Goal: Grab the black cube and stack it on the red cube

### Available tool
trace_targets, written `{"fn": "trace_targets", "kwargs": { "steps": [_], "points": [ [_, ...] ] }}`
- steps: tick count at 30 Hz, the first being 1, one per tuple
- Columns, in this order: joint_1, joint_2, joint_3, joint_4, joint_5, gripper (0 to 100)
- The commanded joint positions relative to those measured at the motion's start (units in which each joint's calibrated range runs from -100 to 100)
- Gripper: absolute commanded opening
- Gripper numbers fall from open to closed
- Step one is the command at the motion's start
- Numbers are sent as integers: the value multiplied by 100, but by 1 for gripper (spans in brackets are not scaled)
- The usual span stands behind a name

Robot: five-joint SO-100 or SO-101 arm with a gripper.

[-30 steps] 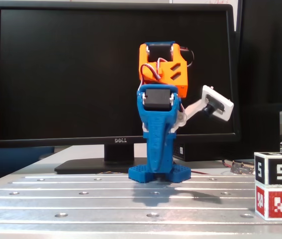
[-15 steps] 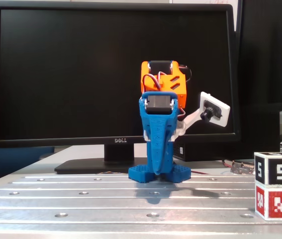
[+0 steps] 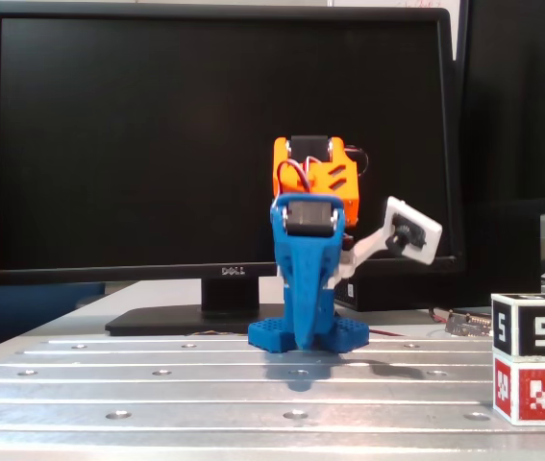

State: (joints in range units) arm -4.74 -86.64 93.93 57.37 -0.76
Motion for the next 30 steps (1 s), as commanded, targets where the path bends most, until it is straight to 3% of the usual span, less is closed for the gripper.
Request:
{"fn": "trace_targets", "kwargs": {
  "steps": [1,16,30],
  "points": [
    [27,-200,91,13,-3,2],
    [13,-1286,571,928,-245,2],
    [13,-1269,562,945,-240,2]
  ]
}}
